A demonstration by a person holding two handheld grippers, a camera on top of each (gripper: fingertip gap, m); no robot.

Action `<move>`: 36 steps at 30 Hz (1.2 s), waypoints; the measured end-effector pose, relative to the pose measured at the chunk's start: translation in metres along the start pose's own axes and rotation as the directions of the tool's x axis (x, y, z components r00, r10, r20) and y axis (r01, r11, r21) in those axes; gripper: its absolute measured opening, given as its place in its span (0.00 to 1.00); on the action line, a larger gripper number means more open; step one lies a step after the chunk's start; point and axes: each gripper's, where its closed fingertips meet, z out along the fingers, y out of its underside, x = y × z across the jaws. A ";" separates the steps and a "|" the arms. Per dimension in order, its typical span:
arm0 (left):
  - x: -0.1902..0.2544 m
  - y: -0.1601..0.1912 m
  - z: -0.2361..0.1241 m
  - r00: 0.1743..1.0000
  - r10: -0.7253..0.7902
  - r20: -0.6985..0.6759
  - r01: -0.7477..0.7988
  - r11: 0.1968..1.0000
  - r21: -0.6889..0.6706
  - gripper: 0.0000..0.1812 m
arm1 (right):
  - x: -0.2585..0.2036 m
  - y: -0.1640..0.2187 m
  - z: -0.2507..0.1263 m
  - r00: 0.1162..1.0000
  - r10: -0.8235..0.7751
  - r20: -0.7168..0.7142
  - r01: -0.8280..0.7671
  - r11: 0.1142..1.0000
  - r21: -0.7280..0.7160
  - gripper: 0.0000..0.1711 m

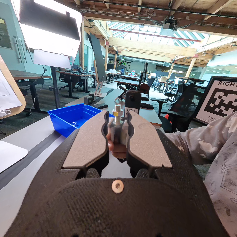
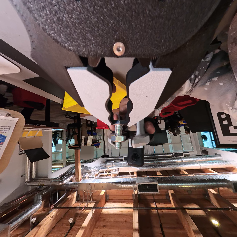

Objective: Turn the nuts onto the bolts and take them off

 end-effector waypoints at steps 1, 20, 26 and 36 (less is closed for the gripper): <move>0.001 0.000 0.001 1.000 0.000 -0.004 0.000 1.000 0.000 0.15 | 0.000 0.001 0.000 1.000 0.001 -0.002 -0.001 1.000 0.002 0.10; 0.001 0.007 0.003 1.000 -0.011 -0.018 0.010 1.000 -0.029 0.17 | -0.007 0.003 0.004 1.000 -0.011 0.014 0.011 1.000 -0.002 0.10; -0.025 0.010 -0.006 0.991 0.012 0.130 -0.004 0.998 -0.061 0.07 | -0.010 -0.006 0.000 0.998 0.025 0.056 -0.028 0.998 0.055 0.10; -0.001 0.009 0.005 1.000 -0.012 0.003 0.012 0.999 -0.046 0.17 | -0.009 0.002 0.004 1.000 -0.016 0.017 0.016 1.000 0.008 0.10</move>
